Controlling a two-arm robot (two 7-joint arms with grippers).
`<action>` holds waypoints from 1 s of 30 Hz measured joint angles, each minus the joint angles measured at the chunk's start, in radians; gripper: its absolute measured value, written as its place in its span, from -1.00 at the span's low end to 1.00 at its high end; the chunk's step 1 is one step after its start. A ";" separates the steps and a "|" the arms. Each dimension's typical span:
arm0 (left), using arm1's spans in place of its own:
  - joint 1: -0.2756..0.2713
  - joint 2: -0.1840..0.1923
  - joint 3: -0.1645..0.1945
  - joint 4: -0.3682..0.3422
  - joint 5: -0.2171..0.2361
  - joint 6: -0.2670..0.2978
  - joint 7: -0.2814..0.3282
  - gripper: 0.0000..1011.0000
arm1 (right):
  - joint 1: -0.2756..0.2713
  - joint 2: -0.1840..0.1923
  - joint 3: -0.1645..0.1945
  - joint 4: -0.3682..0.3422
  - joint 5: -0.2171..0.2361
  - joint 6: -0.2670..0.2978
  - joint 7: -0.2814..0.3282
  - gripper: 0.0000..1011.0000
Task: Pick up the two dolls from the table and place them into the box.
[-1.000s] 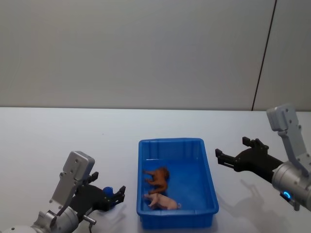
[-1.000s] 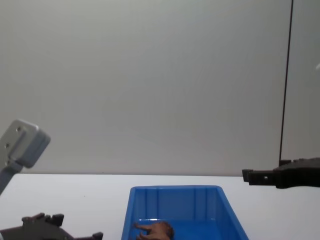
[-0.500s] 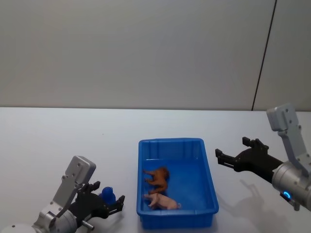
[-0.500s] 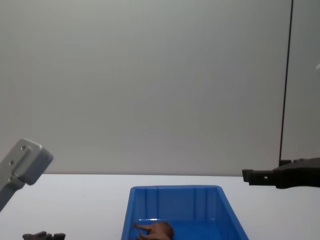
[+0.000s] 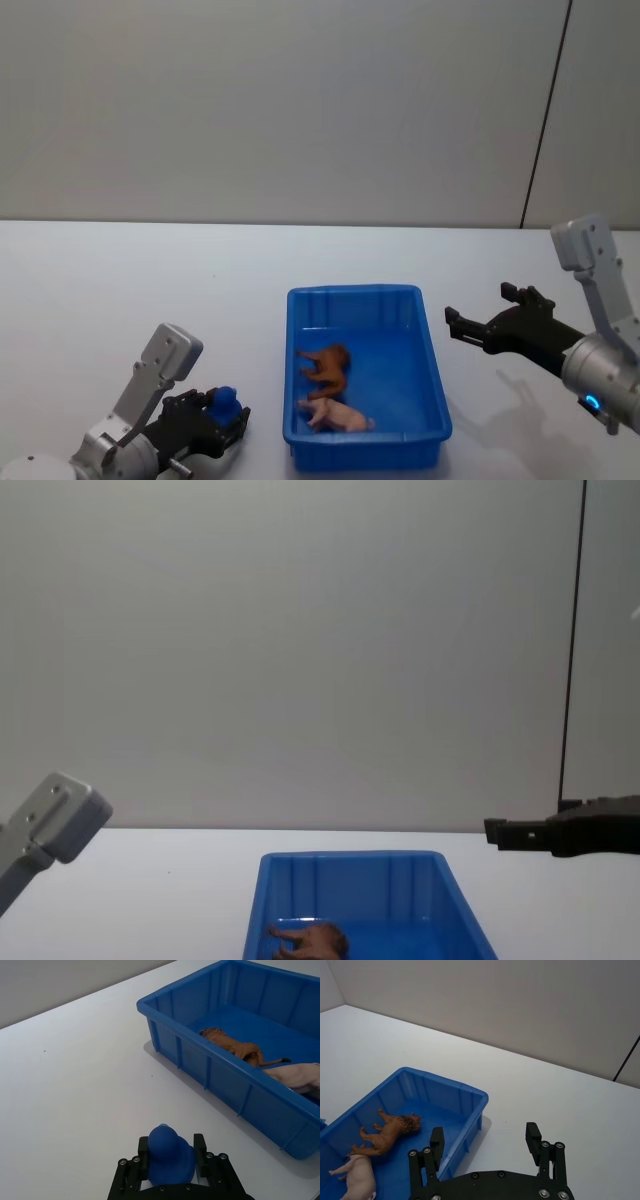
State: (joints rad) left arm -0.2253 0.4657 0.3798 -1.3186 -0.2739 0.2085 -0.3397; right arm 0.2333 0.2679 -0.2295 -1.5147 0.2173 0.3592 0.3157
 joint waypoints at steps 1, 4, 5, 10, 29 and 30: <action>-0.002 0.000 0.000 0.002 0.002 0.002 -0.005 0.11 | 0.000 0.000 0.000 0.000 0.000 0.000 0.000 0.98; -0.004 -0.001 -0.001 0.005 0.005 0.004 -0.011 -0.02 | 0.000 0.000 0.000 0.000 0.000 0.000 0.000 0.98; -0.004 -0.001 -0.001 0.005 0.006 0.005 -0.012 -0.05 | 0.000 0.000 0.000 0.000 0.000 0.000 0.000 0.98; -0.010 0.000 -0.003 0.001 0.018 0.009 -0.024 -0.12 | 0.000 0.000 0.000 0.000 0.000 0.000 0.000 0.98; -0.087 -0.024 -0.011 -0.085 0.112 -0.028 -0.074 -0.23 | 0.000 0.000 0.000 0.000 0.000 0.000 0.000 0.98; -0.093 -0.029 -0.009 -0.086 0.117 -0.030 -0.078 -0.19 | 0.000 0.000 0.000 0.000 0.000 0.000 0.000 0.98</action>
State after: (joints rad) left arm -0.3181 0.4370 0.3710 -1.4041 -0.1572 0.1782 -0.4178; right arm 0.2333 0.2679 -0.2295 -1.5146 0.2174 0.3592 0.3157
